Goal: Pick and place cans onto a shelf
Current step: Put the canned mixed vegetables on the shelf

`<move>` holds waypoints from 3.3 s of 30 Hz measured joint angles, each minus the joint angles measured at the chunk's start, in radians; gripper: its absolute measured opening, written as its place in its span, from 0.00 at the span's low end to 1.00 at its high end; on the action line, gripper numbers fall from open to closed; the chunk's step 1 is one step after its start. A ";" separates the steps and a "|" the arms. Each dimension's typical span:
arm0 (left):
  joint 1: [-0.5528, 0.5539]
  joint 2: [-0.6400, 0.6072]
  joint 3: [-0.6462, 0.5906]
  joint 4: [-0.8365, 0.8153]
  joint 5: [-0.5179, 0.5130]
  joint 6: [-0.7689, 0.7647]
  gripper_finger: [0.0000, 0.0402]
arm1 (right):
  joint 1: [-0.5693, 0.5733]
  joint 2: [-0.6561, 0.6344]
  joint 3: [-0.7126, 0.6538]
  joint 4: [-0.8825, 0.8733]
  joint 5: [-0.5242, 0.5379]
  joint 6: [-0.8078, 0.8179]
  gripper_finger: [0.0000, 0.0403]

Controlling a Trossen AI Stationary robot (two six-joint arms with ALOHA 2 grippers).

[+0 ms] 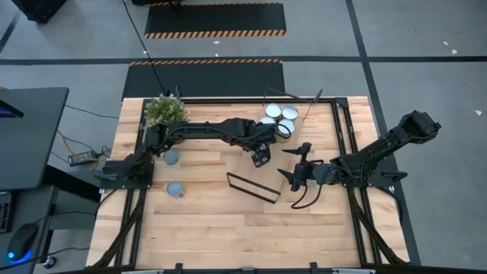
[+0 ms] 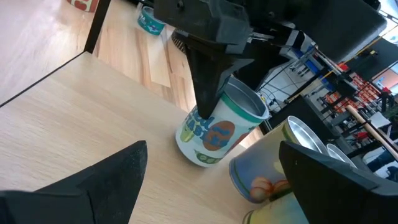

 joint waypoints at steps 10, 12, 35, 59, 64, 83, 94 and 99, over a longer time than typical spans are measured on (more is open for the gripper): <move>0.000 0.000 0.000 0.000 0.000 -0.008 0.87 | 0.000 0.000 0.000 0.000 0.000 0.000 0.92; 0.000 0.000 0.000 0.000 0.015 0.005 0.95 | 0.000 0.000 0.000 0.000 0.000 0.000 0.92; -0.033 -0.002 0.151 -0.136 0.026 0.353 0.96 | 0.000 0.000 0.000 -0.002 0.000 0.003 0.92; -0.107 -0.002 0.151 -0.247 -0.067 0.368 0.96 | 0.000 0.000 0.000 -0.007 0.000 0.008 0.92; -0.101 -0.002 0.151 -0.250 -0.077 0.347 0.96 | 0.000 0.000 0.000 -0.007 0.000 0.008 0.92; -0.128 -0.002 0.150 -0.307 -0.058 0.564 0.81 | 0.000 0.000 0.000 -0.007 -0.001 0.011 0.92; -0.102 -0.002 0.150 -0.224 0.069 0.558 0.57 | 0.000 0.000 0.000 -0.007 -0.001 0.011 0.92; -0.087 -0.001 0.120 -0.217 0.094 0.565 0.49 | 0.000 0.000 0.000 -0.007 -0.001 0.011 0.92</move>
